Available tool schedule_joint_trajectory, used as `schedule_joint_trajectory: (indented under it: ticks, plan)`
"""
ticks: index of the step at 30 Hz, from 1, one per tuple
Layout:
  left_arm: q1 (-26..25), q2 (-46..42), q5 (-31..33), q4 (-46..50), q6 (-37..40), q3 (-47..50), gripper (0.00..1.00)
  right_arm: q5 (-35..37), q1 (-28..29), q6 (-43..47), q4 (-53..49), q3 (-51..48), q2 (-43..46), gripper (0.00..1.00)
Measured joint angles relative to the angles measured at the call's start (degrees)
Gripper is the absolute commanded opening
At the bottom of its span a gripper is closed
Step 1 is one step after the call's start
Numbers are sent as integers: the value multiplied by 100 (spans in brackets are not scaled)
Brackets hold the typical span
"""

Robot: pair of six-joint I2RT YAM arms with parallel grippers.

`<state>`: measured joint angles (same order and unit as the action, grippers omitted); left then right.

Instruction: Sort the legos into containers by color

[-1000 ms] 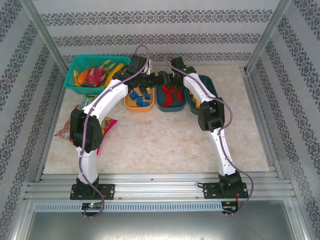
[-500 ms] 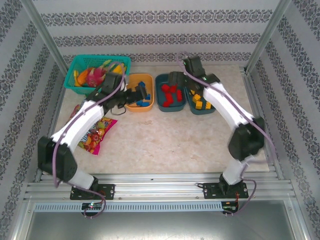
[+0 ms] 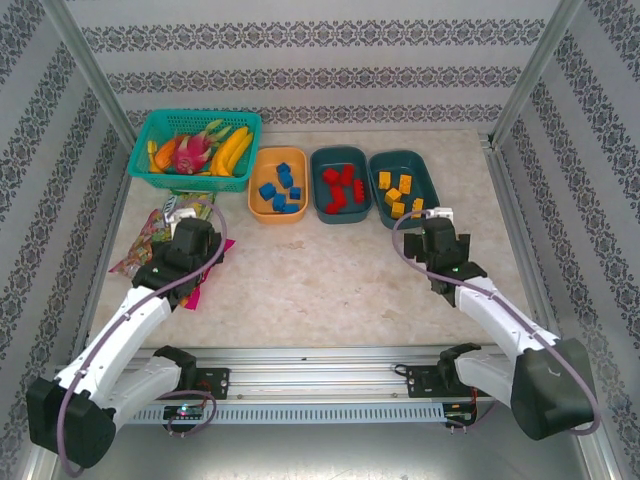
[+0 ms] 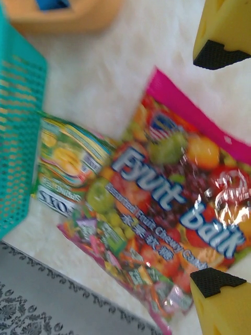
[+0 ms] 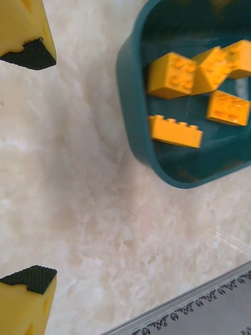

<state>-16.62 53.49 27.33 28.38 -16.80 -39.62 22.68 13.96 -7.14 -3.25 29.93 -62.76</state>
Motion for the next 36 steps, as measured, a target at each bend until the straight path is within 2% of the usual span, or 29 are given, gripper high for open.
schedule_joint_trajectory:
  ticks: [7, 11, 15, 20, 26, 30, 36]
  plan:
    - [612, 127, -208, -1303, 796, 1204, 100, -487, -566, 365, 2142, -260, -1366, 98]
    - [1172, 874, -752, -2308, 966, 1309, 100, -942, -763, 608, 2850, -52, -2081, 98]
    - [1506, 1672, -1294, -3486, 1062, 1309, 100, -1473, -1241, 562, 3475, -118, -2184, 98]
    - [1628, 2677, -1799, -4743, 1071, 1259, 100, -1812, -1381, 560, 5246, -1069, -2352, 98]
    - [1676, 3381, -2328, -5842, 1318, 1130, 100, -1784, -1292, 562, 5305, -1056, -2393, 98]
    - [1676, 3504, -2479, -6988, 1357, 1585, 100, -1781, -1257, 564, 5377, -887, -2389, 98]
    - [1674, 3552, -2476, -7379, 1364, 1705, 100, -1779, -1257, 564, 5370, -885, -2389, 98]
